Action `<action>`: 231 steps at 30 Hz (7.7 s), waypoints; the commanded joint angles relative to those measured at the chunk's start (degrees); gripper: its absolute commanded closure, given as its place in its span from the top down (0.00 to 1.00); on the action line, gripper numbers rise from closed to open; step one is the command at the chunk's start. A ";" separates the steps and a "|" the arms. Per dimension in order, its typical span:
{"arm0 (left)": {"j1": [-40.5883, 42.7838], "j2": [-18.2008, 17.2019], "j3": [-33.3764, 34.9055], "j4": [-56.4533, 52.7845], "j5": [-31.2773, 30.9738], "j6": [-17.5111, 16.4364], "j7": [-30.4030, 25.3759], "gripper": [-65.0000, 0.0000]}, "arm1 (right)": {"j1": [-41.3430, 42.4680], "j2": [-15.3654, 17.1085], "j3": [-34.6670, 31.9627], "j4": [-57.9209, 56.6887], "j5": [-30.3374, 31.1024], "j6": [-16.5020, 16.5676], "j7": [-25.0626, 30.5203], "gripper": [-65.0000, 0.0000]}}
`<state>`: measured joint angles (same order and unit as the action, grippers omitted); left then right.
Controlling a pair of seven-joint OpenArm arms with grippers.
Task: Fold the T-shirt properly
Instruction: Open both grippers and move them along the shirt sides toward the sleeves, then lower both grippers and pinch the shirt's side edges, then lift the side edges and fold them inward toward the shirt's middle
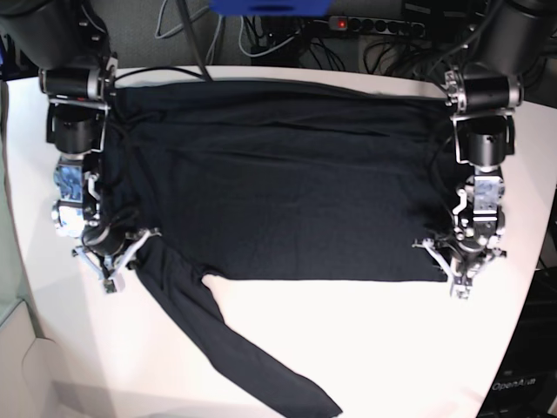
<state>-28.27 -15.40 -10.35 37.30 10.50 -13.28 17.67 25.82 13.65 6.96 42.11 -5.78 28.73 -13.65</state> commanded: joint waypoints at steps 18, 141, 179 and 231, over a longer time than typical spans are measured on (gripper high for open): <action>-1.05 -0.47 -3.50 3.62 0.09 0.49 -0.40 0.30 | 0.86 -0.16 0.03 0.31 -2.70 0.15 -1.78 0.02; -6.41 1.90 -9.91 -15.98 0.35 0.49 -12.88 0.50 | -15.05 -1.65 -0.06 33.89 -2.70 0.50 -10.22 0.02; 7.30 6.39 -9.83 14.17 0.09 -0.22 2.06 0.00 | -17.16 -3.06 0.12 42.68 -2.70 0.50 -12.24 0.01; 31.22 4.28 -19.23 47.76 0.27 -17.36 17.80 0.00 | -52.51 -10.18 21.21 67.04 -2.61 11.27 1.21 0.01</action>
<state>3.25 -10.33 -29.36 84.12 10.92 -31.16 36.01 -26.55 2.96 27.64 108.22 -8.78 40.47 -13.47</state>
